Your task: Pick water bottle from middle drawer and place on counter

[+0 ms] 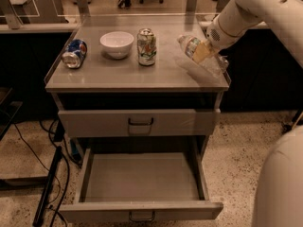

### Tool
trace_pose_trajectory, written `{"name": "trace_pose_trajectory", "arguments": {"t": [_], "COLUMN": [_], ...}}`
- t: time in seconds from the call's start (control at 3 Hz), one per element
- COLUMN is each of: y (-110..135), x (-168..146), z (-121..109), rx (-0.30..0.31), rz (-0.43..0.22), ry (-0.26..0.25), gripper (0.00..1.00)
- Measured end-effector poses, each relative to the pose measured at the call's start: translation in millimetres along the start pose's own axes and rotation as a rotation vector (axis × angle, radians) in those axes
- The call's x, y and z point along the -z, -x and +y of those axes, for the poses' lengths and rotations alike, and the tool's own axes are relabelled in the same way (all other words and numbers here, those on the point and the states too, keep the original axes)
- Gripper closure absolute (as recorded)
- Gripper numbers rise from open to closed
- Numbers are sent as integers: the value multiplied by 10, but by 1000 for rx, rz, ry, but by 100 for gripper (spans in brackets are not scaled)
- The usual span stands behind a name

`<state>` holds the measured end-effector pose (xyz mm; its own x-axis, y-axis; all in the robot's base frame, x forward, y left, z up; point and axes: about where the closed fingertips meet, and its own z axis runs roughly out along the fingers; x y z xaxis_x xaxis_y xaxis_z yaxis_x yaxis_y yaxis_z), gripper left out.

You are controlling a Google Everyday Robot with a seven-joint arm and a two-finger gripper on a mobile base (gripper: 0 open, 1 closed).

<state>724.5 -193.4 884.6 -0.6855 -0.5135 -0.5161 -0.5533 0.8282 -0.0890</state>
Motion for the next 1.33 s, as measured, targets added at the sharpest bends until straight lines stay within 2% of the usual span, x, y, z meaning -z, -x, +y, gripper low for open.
{"name": "trace_pose_trajectory", "arguments": {"t": [0.67, 1.0, 1.33], "y": [161, 265, 279], "x": [-316, -392, -405], "z": [-6, -54, -63], "rx": [-31, -26, -25], "rz": [55, 37, 32], "ry": [69, 40, 36], "gripper": [100, 100, 83]}}
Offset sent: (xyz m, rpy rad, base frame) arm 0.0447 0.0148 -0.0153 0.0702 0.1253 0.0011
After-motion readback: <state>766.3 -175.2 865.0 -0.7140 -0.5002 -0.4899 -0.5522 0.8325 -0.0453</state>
